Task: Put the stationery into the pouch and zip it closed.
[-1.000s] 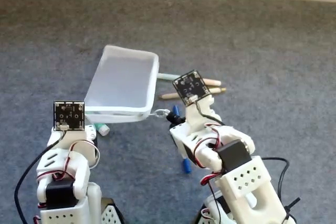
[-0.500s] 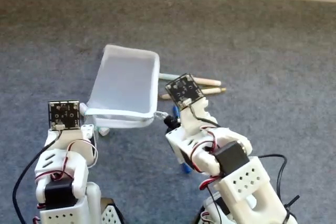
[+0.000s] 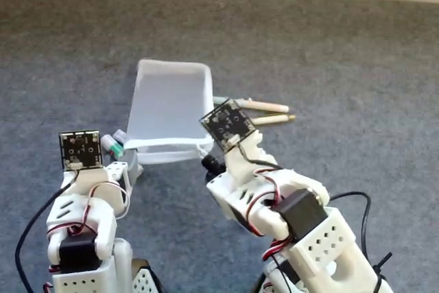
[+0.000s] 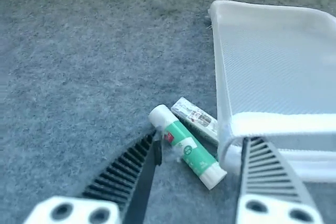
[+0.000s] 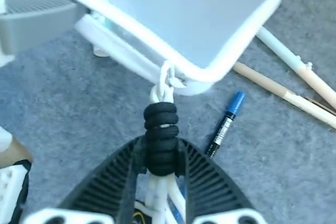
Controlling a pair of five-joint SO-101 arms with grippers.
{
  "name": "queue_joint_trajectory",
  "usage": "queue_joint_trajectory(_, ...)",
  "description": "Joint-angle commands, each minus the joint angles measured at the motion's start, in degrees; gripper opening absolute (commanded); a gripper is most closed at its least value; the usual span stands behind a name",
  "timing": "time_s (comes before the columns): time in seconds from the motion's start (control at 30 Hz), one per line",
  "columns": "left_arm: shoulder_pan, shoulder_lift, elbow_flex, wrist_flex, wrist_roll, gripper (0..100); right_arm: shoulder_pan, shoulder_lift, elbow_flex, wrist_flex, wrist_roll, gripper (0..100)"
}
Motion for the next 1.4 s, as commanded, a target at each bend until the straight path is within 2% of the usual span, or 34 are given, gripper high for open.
queue_joint_trajectory(0.0, 2.1, 0.7, 0.9, -4.0, 0.1, 23, -2.8, -1.2, -4.3, 1.1, 0.0, 0.5)
queue_joint_trajectory(0.13, 2.1, 0.9, 3.6, -7.9, 0.1, 23, -3.5, -1.2, -9.4, 5.0, 0.0, 0.5)
queue_joint_trajectory(0.37, 2.0, 0.9, 5.1, -10.1, -0.1, 23, -3.6, -1.2, -12.6, 7.5, 0.0, 0.5)
queue_joint_trajectory(0.63, 2.0, 0.5, 4.6, -10.1, -4.0, 2, -3.4, -1.2, -12.6, 7.5, -0.2, 0.7)
queue_joint_trajectory(0.77, 1.9, 0.7, 2.5, -9.7, -4.0, 1, -3.3, -1.2, -12.6, 7.2, -0.1, 1.1)
queue_joint_trajectory(0.9, -0.2, 0.5, 0.0, -6.0, -4.0, 1, -3.2, -1.2, -12.6, 7.1, -0.1, 8.1)
queue_joint_trajectory(1.1, -0.4, 0.9, -0.1, -5.1, -5.4, 1, -3.2, -1.2, -12.5, 7.1, -0.1, 22.5)
queue_joint_trajectory(1.27, -0.4, 0.5, -0.2, -4.1, -7.0, 1, -3.0, -1.1, -12.0, 7.1, -0.1, 23.8)
queue_joint_trajectory(1.37, -0.4, 0.5, -0.2, -4.1, -7.0, 1, 0.7, -1.1, -10.1, 4.9, -0.1, 23.8)
